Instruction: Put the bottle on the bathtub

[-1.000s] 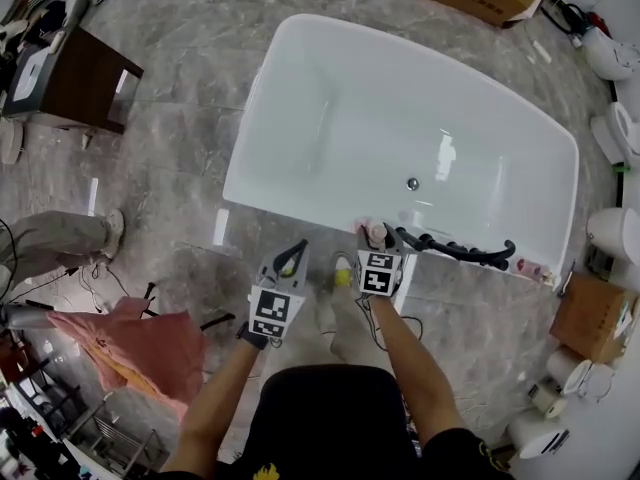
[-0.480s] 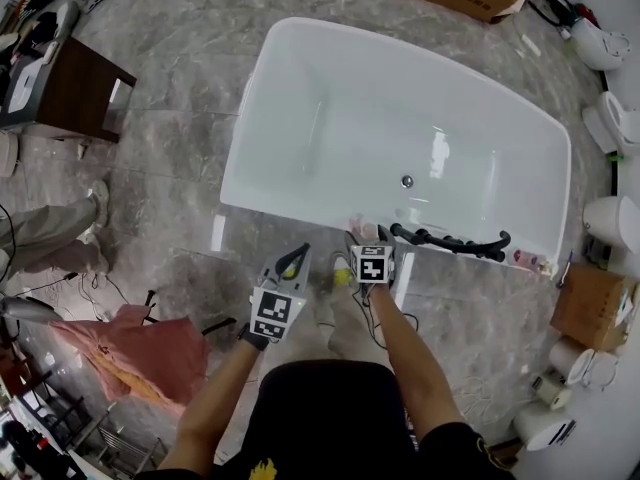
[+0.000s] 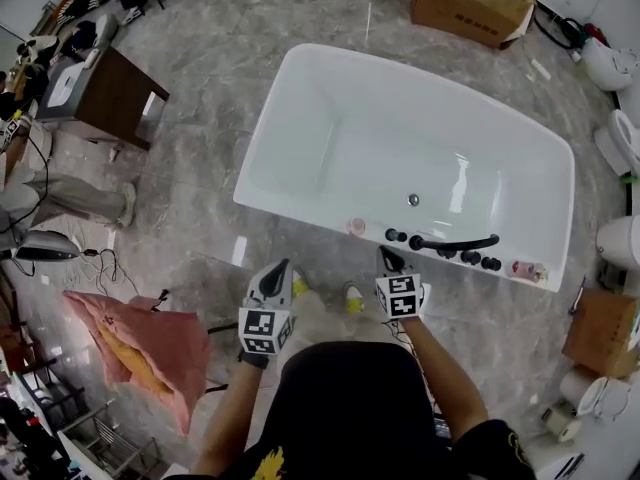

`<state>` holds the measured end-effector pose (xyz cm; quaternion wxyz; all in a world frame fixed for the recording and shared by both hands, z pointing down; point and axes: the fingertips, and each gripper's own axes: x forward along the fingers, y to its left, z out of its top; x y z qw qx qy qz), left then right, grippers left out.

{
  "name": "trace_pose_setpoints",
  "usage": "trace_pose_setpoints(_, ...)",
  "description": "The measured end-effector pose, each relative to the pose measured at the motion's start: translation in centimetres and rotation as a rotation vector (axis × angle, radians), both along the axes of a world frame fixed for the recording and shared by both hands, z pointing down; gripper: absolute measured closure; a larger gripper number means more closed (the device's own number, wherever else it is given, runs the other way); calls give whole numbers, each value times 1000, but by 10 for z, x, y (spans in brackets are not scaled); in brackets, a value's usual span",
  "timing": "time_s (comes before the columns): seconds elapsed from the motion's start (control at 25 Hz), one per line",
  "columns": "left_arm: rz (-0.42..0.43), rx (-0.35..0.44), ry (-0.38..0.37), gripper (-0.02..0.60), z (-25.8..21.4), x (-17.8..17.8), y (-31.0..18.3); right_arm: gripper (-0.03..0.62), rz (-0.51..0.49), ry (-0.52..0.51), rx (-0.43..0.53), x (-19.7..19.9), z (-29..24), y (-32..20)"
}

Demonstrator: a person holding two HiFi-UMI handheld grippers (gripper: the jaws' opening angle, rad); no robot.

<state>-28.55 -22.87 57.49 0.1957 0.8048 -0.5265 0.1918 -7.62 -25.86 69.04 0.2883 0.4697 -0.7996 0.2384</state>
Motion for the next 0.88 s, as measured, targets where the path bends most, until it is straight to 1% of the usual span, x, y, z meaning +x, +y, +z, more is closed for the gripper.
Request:
trace_pose_setpoints(0.12, -26, 21, 35, 565, -22, 24, 32, 592, -80, -168, 18, 21, -59, 21)
trace_pose_setpoints(0.2, -12, 44, 32, 565, -35, 43, 50, 594, -114, -223, 58, 40, -96, 38)
trace_pose_setpoints(0.28, 47, 72, -10, 565, -41, 60, 61, 593, -113, -258, 68, 56, -120, 53)
trace_pose_setpoints(0.36, 102, 106, -78, 565, -42, 64, 61, 594, -85, -296, 40, 62, -131, 66)
trace_pose_setpoints(0.4, 114, 124, -98, 565, -45, 63, 57, 594, -75, -299, 37, 62, -134, 72)
trace_pose_setpoints(0.44, 119, 138, -102, 565, -50, 62, 55, 594, -73, -289, 44, 62, -137, 78)
trace_pose_setpoints(0.52, 126, 159, -88, 565, -62, 64, 56, 594, -70, -267, 65, 63, -141, 90)
trace_pose_setpoints(0.6, 133, 166, -84, 565, -68, 70, 59, 594, -51, -279, 76, 68, -143, 97)
trace_pose_setpoints(0.68, 130, 152, -71, 565, -66, 74, 63, 594, -47, -293, 75, 74, -142, 101)
trace_pose_setpoints(0.8, 97, 107, -36, 565, -60, 69, 67, 594, -102, -288, 59, 69, -141, 109)
trace_pose_setpoints(0.88, 85, 95, -34, 565, -60, 68, 68, 594, -137, -265, 71, 64, -144, 111)
